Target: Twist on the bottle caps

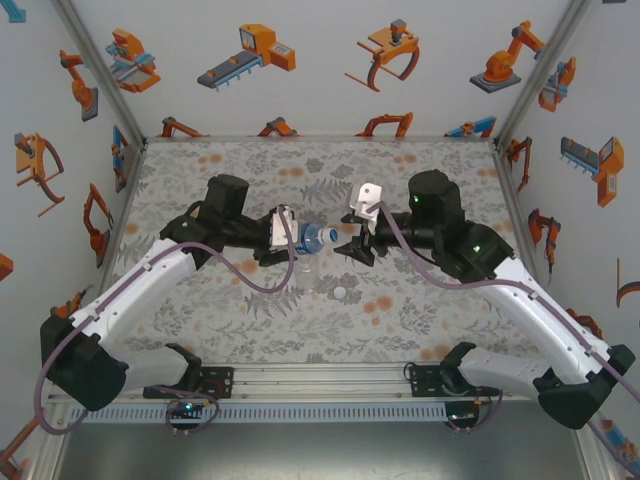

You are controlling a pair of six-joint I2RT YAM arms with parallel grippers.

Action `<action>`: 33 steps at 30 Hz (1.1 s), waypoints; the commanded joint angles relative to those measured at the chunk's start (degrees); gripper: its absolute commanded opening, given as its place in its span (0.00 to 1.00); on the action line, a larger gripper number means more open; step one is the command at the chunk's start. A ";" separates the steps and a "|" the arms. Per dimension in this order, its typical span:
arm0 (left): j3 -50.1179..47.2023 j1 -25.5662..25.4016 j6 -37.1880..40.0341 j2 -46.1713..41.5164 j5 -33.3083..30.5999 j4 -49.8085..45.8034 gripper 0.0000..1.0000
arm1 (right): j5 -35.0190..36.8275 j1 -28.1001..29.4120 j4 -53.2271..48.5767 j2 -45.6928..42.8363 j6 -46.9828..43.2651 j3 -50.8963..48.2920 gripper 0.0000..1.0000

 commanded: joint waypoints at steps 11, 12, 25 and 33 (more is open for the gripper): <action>2.31 -0.32 1.17 0.32 2.92 -1.04 0.00 | -4.96 0.71 5.15 1.22 -5.03 -2.55 0.47; 2.32 -0.31 1.20 0.39 2.91 -1.03 0.00 | -4.87 0.71 5.37 1.22 -4.96 -2.64 0.47; 2.48 -0.30 0.88 0.22 2.91 -1.03 0.00 | -0.98 0.80 9.76 1.53 7.84 -4.94 0.20; 2.71 -0.32 0.44 0.37 2.69 -0.86 0.00 | 16.92 0.88 11.72 0.97 54.76 -7.61 0.04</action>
